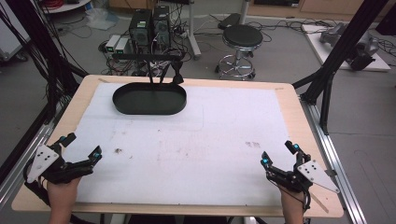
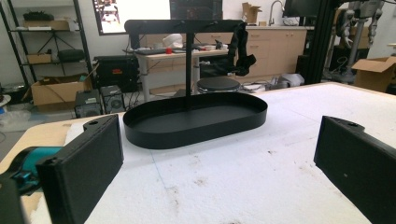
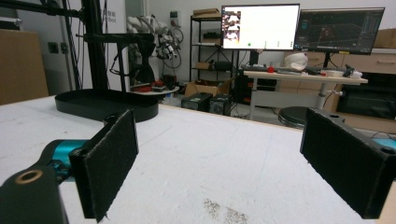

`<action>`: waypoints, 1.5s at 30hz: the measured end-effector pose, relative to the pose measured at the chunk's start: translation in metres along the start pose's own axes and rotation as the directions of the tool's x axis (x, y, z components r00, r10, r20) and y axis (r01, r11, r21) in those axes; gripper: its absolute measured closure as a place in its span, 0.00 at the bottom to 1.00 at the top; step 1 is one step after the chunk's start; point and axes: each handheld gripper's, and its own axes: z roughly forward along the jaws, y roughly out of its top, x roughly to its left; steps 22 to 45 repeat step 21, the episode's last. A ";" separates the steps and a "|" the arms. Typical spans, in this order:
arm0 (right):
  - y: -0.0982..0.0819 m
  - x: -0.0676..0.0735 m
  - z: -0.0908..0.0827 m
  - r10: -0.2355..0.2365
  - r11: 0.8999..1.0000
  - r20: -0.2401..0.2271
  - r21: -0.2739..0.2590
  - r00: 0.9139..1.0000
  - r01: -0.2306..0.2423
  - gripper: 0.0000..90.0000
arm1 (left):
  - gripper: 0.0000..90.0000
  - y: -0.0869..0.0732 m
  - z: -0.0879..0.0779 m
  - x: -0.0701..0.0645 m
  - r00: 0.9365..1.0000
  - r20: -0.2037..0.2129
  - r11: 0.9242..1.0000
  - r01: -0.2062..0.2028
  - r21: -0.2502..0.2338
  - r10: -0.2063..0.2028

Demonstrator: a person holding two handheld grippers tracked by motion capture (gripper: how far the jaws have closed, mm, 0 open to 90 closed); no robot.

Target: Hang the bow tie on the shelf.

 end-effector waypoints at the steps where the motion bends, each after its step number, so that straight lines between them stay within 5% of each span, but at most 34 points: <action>1: 0.000 0.000 0.000 0.003 1.000 -0.002 -0.006 1.000 -0.003 0.12 | 0.02 0.000 0.000 0.000 1.000 0.000 1.000 0.000 -0.001 0.000; 6: 0.001 -0.001 0.000 0.015 1.000 -0.033 -0.024 0.999 -0.015 0.12 | 0.02 -0.003 -0.001 0.000 1.000 0.005 1.000 -0.001 0.004 0.001; 45: 0.000 -0.001 0.004 0.004 1.000 -0.011 -0.004 1.000 -0.004 0.12 | 0.02 -0.006 -0.002 0.000 1.000 0.011 1.000 0.004 0.009 -0.004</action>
